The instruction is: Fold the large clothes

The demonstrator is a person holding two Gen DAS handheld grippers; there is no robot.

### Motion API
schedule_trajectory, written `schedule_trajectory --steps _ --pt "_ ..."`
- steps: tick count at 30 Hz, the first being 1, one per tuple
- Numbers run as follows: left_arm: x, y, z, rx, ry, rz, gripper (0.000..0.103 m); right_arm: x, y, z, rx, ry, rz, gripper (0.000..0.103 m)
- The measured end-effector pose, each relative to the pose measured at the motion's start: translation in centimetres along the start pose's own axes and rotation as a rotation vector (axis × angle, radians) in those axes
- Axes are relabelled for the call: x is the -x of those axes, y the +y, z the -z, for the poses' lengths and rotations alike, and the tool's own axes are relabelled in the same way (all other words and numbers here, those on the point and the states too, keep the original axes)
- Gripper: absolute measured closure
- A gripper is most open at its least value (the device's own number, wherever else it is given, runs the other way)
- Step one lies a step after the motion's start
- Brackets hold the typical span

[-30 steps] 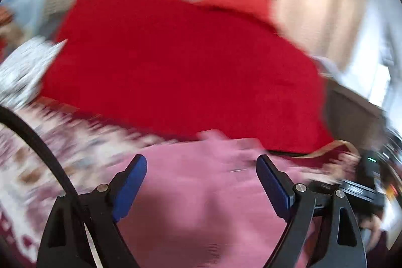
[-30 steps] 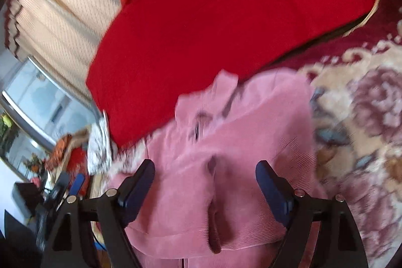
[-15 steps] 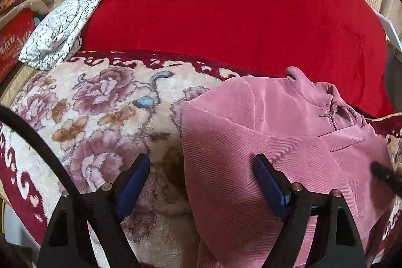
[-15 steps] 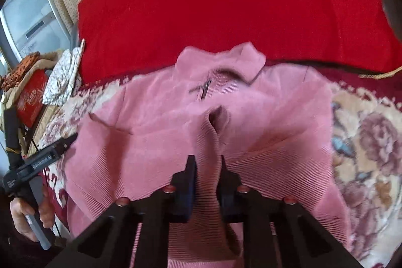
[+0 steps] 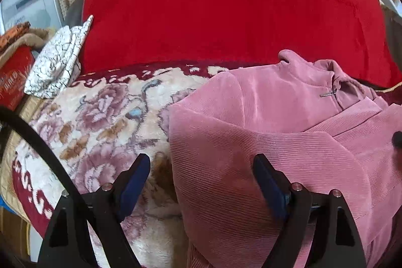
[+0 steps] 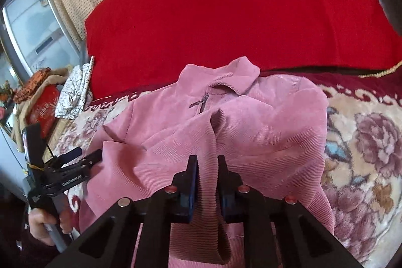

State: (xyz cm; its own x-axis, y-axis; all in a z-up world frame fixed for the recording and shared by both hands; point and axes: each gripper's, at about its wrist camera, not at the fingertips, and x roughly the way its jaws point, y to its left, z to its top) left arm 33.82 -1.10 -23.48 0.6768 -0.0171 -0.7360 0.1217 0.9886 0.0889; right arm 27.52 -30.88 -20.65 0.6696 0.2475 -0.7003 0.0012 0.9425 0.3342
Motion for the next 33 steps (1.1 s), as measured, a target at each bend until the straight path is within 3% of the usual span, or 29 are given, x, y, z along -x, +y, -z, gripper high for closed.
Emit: schedule_trajectory --steps 4,8,9,13,16,17,19,22,26,27,29,30,33 --pt "-0.8 0.0 0.2 0.016 0.038 0.013 0.018 -0.5 -1.1 0.0 -0.05 0.02 -0.066 0.078" --pt "-0.5 0.1 0.1 0.019 0.024 0.005 0.018 -1.3 -0.6 0.4 -0.038 0.041 -0.095 0.075" --pt "-0.3 0.2 0.0 0.02 0.014 -0.001 0.018 -1.0 0.1 0.4 0.004 0.018 -0.072 0.077" --pt "1.2 0.5 -0.2 0.026 -0.059 -0.042 0.018 1.8 1.8 0.3 0.108 -0.126 0.003 0.098" --pt "2.2 0.3 -0.5 0.024 -0.104 -0.024 0.018 4.1 2.8 0.0 0.147 -0.228 -0.009 0.098" --pt "2.1 0.1 -0.4 0.01 -0.099 -0.023 0.018 4.2 2.9 -0.1 0.153 -0.226 -0.027 0.098" --pt "1.3 -0.6 -0.2 -0.026 -0.065 -0.045 0.018 2.6 2.6 -0.2 0.142 -0.134 -0.064 0.098" --pt "-0.1 -1.0 0.2 -0.047 0.002 -0.047 0.018 0.5 0.8 0.1 0.044 -0.041 -0.035 0.097" --pt "-0.4 -0.7 0.3 -0.028 0.022 -0.024 0.018 2.0 -1.2 -0.5 -0.028 -0.098 -0.091 0.094" --pt "-0.5 -0.7 0.4 -0.027 0.03 -0.022 0.018 2.3 -1.6 -0.6 -0.038 -0.117 -0.086 0.086" --pt "-0.9 -0.7 0.6 -0.029 0.048 -0.017 0.018 2.3 -2.5 -0.7 -0.076 -0.127 -0.1 0.052" --pt "-1.0 -0.7 0.7 -0.032 0.052 -0.016 0.018 2.3 -2.9 -0.8 -0.099 -0.134 -0.119 0.023" --pt "-1.1 -0.9 1.1 -0.055 0.053 -0.018 0.018 2.3 -2.8 -0.9 -0.118 -0.19 -0.15 0.024"
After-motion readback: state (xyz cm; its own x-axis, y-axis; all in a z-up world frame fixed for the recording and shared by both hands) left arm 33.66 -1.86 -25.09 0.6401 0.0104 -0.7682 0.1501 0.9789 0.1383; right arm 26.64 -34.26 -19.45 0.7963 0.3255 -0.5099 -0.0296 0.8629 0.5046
